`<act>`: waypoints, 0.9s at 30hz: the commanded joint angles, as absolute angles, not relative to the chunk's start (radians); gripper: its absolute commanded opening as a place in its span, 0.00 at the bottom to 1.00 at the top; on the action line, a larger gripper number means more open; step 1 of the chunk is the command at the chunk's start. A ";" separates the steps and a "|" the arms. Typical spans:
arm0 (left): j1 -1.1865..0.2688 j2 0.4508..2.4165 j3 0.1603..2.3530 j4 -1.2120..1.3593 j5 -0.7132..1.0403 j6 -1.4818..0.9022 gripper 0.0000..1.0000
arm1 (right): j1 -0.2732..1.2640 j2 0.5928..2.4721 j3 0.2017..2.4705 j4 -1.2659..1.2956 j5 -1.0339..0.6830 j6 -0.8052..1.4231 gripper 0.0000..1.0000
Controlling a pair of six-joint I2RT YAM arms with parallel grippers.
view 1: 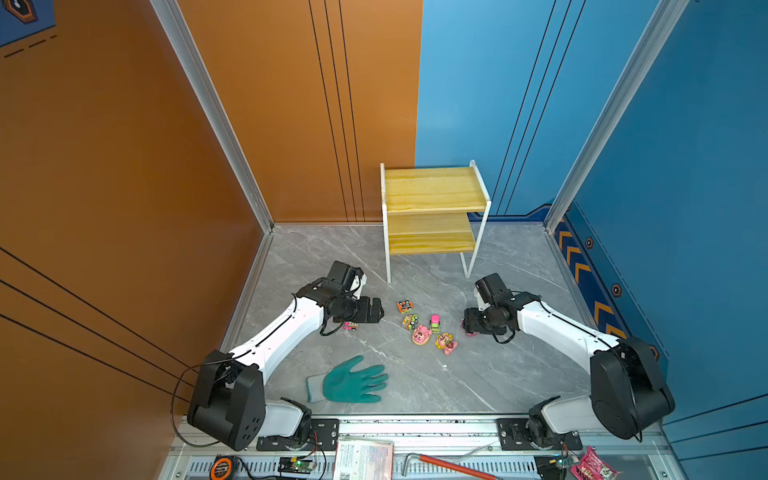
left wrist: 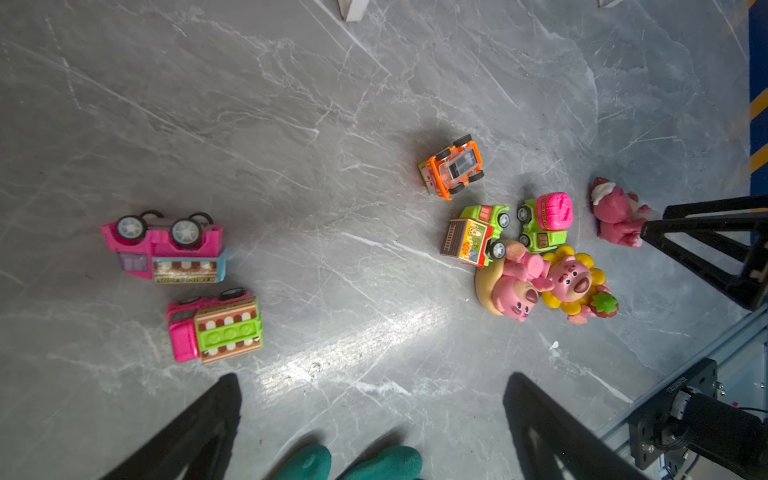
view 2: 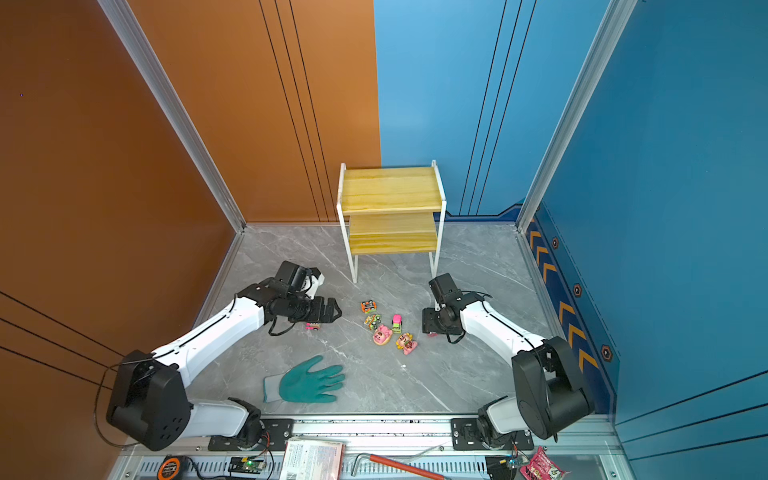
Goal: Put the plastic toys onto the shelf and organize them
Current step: 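Lower both grippers over the toy cluster on the table, then close the right gripper on the pink bear figure with white hat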
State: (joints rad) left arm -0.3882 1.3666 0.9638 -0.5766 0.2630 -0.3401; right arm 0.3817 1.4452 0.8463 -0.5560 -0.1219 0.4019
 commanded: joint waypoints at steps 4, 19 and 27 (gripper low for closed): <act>-0.416 1.333 0.976 -0.569 0.299 -0.340 1.00 | 0.356 1.488 0.872 -0.508 -0.227 0.345 0.57; -0.436 1.315 0.984 -0.543 0.290 -0.357 1.00 | 0.427 1.512 0.829 -0.414 -0.150 0.379 0.47; -0.436 1.315 0.986 -0.541 0.285 -0.356 1.00 | 0.446 1.599 0.906 -0.468 -0.060 0.336 0.49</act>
State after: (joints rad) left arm -0.4267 1.3350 0.9649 -0.5423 0.2741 -0.3489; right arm 0.4404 1.5742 0.8661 -0.4286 -0.1223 0.3622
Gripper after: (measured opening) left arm 0.998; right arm 0.488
